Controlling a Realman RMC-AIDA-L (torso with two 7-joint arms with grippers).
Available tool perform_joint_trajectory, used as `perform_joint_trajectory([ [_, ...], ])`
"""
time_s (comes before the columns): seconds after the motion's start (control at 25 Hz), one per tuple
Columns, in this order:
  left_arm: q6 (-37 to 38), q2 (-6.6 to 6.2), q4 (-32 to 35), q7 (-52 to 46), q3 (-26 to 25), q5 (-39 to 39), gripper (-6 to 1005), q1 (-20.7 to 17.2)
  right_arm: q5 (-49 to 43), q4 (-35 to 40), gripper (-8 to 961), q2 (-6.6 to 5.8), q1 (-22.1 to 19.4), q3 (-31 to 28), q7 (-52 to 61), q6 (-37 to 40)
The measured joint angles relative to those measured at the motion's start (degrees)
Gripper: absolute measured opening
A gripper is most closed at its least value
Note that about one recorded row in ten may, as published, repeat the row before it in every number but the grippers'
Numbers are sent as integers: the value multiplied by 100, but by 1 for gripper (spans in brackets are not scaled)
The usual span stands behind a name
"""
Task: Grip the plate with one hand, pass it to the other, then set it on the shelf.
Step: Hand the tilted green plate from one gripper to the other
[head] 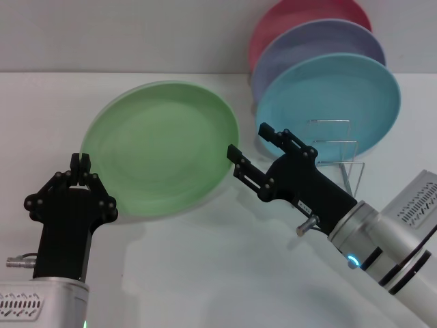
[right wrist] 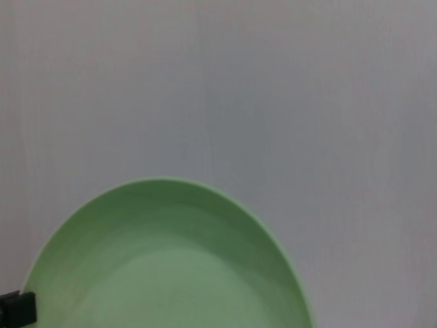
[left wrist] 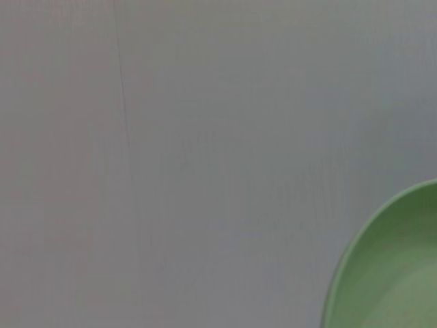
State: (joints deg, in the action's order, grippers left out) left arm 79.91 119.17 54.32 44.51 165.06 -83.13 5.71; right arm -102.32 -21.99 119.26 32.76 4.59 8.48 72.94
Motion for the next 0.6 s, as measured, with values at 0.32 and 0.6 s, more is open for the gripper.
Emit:
perform_joint_trajectory([
  [0.32, -7, 0, 8, 4, 0, -1, 28, 0, -6, 3, 699, 2, 90, -76, -6, -87],
  [0.6, -11, 0, -20, 5, 0, 28, 28, 0, -16, 12, 601, 9, 158, -80, -32, -125],
])
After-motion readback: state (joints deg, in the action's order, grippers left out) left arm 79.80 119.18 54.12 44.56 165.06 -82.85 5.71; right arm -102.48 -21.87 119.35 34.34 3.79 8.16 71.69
